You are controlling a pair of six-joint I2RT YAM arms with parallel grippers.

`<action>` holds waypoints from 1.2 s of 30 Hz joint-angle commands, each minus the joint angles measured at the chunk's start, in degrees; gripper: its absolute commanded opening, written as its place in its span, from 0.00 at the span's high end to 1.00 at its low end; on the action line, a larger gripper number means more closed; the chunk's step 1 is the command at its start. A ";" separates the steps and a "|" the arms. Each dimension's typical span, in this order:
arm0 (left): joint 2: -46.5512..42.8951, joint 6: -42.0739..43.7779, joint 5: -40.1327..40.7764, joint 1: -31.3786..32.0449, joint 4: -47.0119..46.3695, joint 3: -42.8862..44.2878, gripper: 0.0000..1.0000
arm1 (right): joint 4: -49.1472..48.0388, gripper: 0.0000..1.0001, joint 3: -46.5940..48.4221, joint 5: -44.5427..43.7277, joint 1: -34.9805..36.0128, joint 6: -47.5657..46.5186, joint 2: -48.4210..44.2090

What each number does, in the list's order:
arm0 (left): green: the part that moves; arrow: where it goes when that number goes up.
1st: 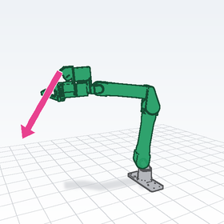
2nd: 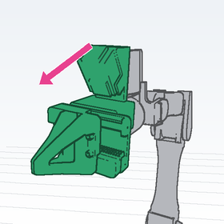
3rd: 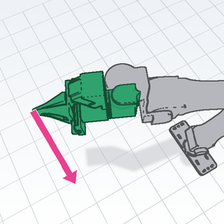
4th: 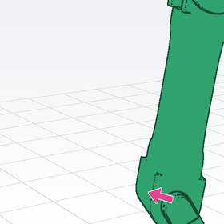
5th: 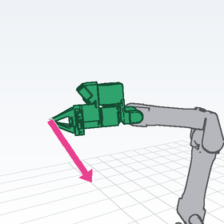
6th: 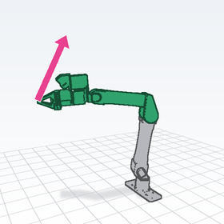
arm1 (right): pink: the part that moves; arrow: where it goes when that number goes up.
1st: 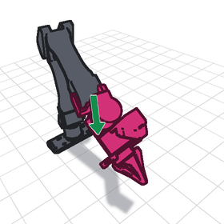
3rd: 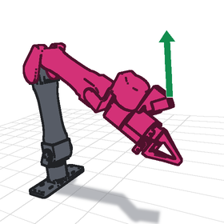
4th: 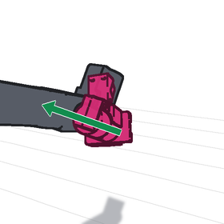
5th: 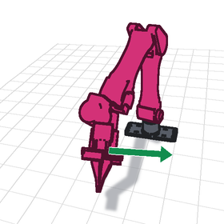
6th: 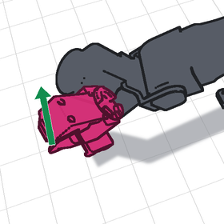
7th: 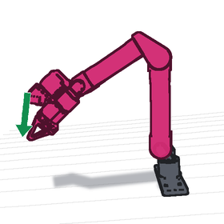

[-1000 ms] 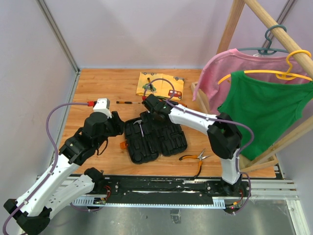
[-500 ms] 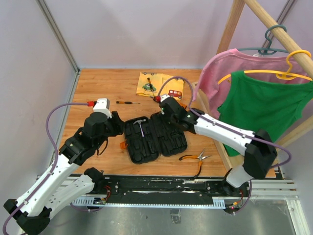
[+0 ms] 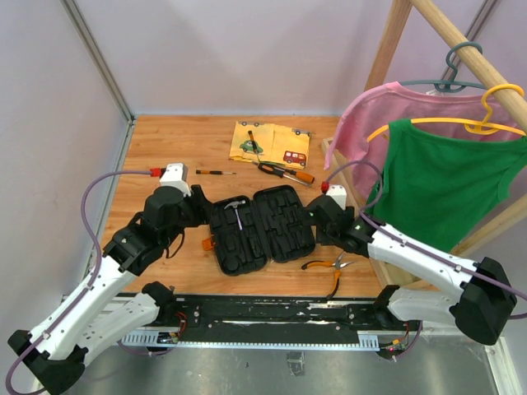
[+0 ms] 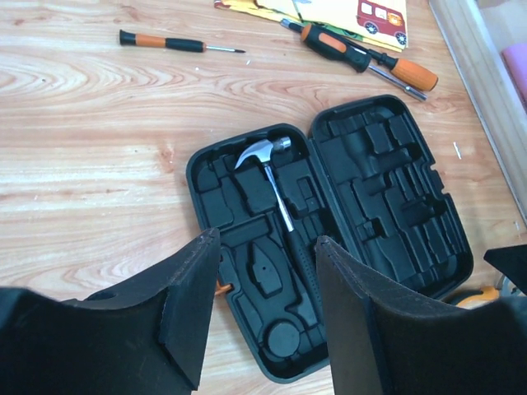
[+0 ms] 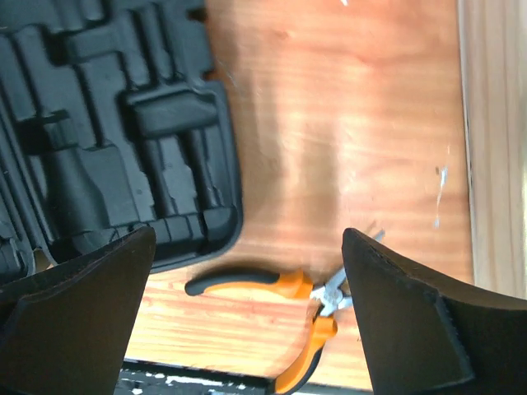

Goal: Sort the tools into containers
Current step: Pick up the pliers at the center of the board.

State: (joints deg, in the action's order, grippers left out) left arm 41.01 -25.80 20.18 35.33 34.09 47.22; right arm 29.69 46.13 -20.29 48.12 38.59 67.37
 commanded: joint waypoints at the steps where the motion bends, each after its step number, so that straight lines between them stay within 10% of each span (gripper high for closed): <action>1: 0.94 0.76 -0.81 0.26 -4.91 -0.55 0.45 | 9.40 0.03 -3.26 -4.84 -0.42 20.02 -3.28; 12: 4.96 3.90 0.05 0.26 -6.17 -0.99 0.45 | 26.62 0.01 -5.71 -9.67 -0.30 43.24 -5.11; 36: 6.09 4.18 -2.15 0.26 -7.02 -2.05 0.44 | 11.08 0.13 -13.84 -1.14 -4.87 48.55 -1.51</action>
State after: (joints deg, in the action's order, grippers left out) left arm 47.22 -22.48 18.28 35.33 28.71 45.28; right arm 43.90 33.63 -23.75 45.78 88.47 63.81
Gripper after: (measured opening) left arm 0.557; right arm 0.870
